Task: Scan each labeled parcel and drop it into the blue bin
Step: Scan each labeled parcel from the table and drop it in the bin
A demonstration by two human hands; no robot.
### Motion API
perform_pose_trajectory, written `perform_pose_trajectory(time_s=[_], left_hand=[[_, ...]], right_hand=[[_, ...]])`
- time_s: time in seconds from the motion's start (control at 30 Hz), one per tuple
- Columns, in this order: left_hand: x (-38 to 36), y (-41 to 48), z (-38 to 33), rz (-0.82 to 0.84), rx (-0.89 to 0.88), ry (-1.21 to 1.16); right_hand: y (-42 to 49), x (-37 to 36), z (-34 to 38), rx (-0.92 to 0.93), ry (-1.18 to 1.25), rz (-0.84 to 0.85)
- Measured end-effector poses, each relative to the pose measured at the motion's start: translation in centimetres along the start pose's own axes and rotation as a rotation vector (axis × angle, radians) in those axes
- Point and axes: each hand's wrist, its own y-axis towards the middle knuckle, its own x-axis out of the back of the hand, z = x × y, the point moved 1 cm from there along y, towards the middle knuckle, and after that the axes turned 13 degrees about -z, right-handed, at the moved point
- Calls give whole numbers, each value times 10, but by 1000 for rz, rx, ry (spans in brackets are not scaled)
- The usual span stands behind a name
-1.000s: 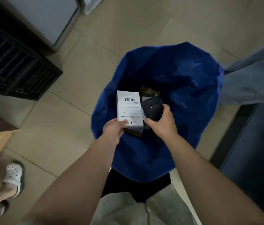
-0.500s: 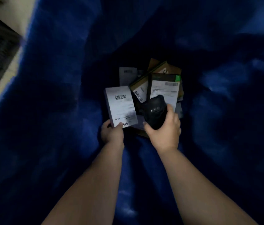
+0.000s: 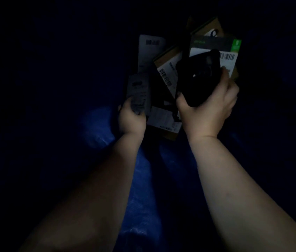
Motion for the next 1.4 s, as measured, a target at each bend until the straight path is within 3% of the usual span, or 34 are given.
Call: perform_pose_trajectory(time_s=[0.13,0.37,0.53,0.73,0.97,1.2,1.4], left_hand=[[23,-17,-30,50,-253,103],[106,-50,-107,-4,-452,202],[194,-112,-172,-64,-473,125],[325,-180,-246,-96,-676,69],[460,-237,-284,-206,-841,104],[565,-286,-291,-358,-868,68],[620,-331,-275,-588,-714,23]], right_hand=[[-5,13,8,14,-43,81],[0,88,62,40,-63,132],[15,183,132,68,-35,147],[1,324,213,217,-81,141],[-46,445,263,359,-26,165],[-64,530,325,552,100,213],[-83,581,366,799,186,246]])
